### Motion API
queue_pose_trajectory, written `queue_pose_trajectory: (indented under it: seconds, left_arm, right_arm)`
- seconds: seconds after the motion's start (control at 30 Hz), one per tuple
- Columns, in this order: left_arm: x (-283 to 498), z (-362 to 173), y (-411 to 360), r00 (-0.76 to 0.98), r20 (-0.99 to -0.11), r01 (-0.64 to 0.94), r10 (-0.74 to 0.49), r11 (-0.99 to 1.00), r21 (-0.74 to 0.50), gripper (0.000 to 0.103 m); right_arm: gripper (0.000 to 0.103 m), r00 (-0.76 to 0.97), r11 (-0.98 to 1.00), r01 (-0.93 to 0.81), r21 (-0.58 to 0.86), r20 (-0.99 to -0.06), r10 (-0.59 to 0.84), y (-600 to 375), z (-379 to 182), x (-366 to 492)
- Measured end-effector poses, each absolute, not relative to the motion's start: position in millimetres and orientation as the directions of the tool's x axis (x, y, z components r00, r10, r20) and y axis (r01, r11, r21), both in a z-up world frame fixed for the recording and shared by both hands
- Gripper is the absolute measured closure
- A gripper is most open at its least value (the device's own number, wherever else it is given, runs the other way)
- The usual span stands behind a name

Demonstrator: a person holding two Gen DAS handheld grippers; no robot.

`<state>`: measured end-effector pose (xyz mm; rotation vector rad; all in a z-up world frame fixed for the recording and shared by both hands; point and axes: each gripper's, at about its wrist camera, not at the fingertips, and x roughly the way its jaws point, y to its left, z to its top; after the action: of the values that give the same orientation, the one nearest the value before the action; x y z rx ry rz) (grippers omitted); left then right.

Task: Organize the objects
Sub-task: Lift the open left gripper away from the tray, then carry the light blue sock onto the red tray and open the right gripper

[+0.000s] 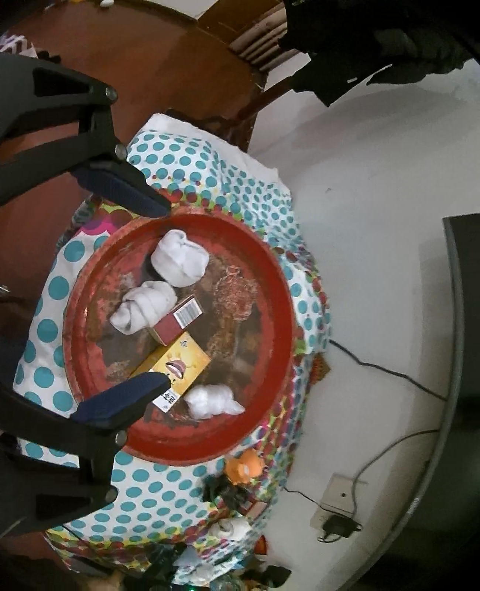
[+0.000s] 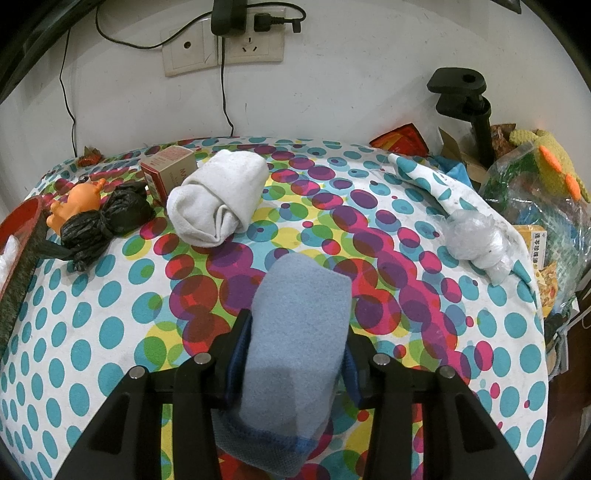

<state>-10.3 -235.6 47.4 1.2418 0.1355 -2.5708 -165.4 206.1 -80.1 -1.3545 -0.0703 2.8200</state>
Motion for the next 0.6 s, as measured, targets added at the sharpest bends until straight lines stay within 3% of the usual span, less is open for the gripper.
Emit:
queue_pose_trajectory:
  seconds: [0.17,0.33,0.6]
  left_arm:
    - [-9,46,-246,-0.574,-0.799,0.299,-0.18,-0.954,0.001,0.017]
    - [-9,37,-263,-0.532,-0.822,0.357,-0.201,-0.934,-0.002,0.015]
    - [-2,37,-284,-0.503,-0.832,0.413,-0.232,-0.911,0.004,0.011]
  right_arm:
    - [0.072,-0.633,-0.996,0.001,-0.093,-0.771,0.071,198,-79,-163]
    - [0.074,-0.633,-0.998,-0.039,-0.039,-0.772,0.055,194,-75,-158]
    - [0.074,-0.655,-0.998,0.061,-0.021,-0.755,-0.024,146,-52,-148]
